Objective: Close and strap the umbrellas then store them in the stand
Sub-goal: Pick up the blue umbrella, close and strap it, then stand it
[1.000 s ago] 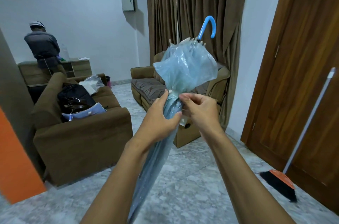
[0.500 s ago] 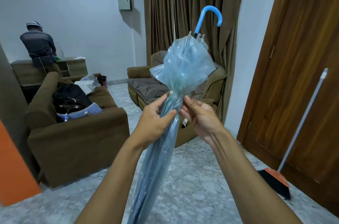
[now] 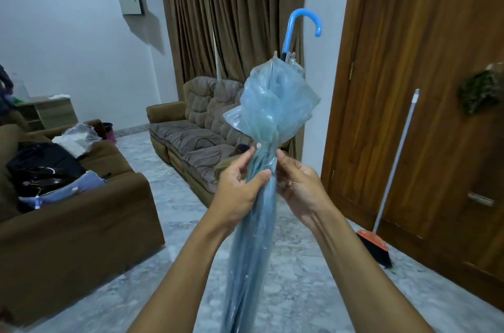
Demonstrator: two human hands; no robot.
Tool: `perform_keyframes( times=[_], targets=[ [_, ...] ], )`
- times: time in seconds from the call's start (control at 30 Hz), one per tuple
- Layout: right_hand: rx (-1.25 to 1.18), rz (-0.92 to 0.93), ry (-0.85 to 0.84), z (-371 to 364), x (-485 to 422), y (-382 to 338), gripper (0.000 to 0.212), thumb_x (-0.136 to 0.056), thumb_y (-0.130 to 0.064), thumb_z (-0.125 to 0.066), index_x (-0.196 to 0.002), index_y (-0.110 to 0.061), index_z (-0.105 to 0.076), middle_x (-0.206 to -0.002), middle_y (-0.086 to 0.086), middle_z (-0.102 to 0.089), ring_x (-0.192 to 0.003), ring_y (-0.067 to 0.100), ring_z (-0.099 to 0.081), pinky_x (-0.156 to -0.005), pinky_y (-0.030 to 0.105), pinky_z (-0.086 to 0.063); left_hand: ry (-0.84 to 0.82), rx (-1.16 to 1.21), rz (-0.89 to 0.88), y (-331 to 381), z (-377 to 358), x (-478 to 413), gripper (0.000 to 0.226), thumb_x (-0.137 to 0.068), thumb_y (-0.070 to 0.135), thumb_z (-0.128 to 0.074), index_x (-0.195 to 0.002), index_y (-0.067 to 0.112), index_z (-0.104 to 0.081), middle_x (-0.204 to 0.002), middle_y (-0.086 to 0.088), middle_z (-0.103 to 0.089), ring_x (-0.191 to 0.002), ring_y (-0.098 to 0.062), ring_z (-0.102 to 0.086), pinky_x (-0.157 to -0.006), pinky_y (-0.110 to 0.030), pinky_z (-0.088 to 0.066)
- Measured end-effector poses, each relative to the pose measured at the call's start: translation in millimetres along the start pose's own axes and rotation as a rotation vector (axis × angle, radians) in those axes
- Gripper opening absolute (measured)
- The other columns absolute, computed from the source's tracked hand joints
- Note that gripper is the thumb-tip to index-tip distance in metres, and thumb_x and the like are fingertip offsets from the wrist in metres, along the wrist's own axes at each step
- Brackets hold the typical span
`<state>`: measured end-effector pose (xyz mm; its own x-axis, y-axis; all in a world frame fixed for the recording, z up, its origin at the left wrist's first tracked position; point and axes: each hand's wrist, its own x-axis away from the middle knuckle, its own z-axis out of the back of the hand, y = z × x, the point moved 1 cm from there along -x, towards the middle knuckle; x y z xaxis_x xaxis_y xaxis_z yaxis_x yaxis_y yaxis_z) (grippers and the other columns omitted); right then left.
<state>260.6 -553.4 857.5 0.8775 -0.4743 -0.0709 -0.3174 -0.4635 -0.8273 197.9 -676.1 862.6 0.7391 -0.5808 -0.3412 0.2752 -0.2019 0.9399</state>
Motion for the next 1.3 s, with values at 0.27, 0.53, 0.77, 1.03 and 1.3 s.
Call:
perform_keyframes(
  times=[0.27,0.53,0.77,1.03,1.3],
  targets=[
    [0.302,0.247,0.355,63,7,-50,0.029,-0.074,-0.027,-0.085,-0.079,-0.004,-0.068,-0.087,0.017,-0.076,-0.081,0.027,-0.071,-0.076,0.040,-0.060,-0.006,-0.319,-0.161,-5,-80,-27,0.042,-0.092,0.014,-0.062,-0.133,0.023,-0.053,-0.126,0.005,-0.061,-0.116,-0.004,-0.058,-0.103,-0.026,-0.047],
    [0.606,0.476,0.414,135,10,-115,0.006,-0.085,-0.021,-0.077,-0.086,-0.015,-0.076,-0.083,0.004,-0.078,-0.077,0.013,-0.075,-0.067,0.026,-0.061,-0.261,-0.215,-0.171,-2,-174,-61,0.045,-0.090,0.011,-0.065,-0.131,0.025,-0.053,-0.120,0.014,-0.065,-0.109,0.008,-0.061,-0.090,-0.012,-0.048],
    [0.538,0.536,0.212,199,12,-175,0.009,-0.089,-0.004,-0.067,-0.084,-0.006,-0.074,-0.078,0.002,-0.077,-0.074,0.017,-0.076,-0.070,0.024,-0.060,-0.337,0.061,-0.076,-3,-233,-86,0.036,-0.092,0.007,-0.061,-0.127,0.015,-0.060,-0.112,0.000,-0.073,-0.096,-0.011,-0.069,-0.081,-0.024,-0.055],
    [0.523,0.598,0.179,259,6,-217,0.010,-0.067,-0.023,-0.081,-0.070,-0.014,-0.078,-0.075,0.006,-0.076,-0.073,0.021,-0.071,-0.072,0.032,-0.060,-0.546,0.371,0.067,-19,-293,-99,0.042,-0.089,0.016,-0.059,-0.130,0.007,-0.058,-0.109,-0.018,-0.067,-0.085,-0.020,-0.068,-0.075,-0.029,-0.058],
    [0.373,0.495,0.250,309,-15,-231,0.008,-0.086,-0.004,-0.067,-0.090,-0.008,-0.073,-0.083,-0.001,-0.077,-0.082,0.012,-0.073,-0.074,0.027,-0.061,-0.657,0.515,0.232,-42,-351,-145,0.033,-0.094,0.016,-0.057,-0.126,0.008,-0.061,-0.109,-0.012,-0.068,-0.093,-0.020,-0.069,-0.078,-0.031,-0.057]
  ],
)
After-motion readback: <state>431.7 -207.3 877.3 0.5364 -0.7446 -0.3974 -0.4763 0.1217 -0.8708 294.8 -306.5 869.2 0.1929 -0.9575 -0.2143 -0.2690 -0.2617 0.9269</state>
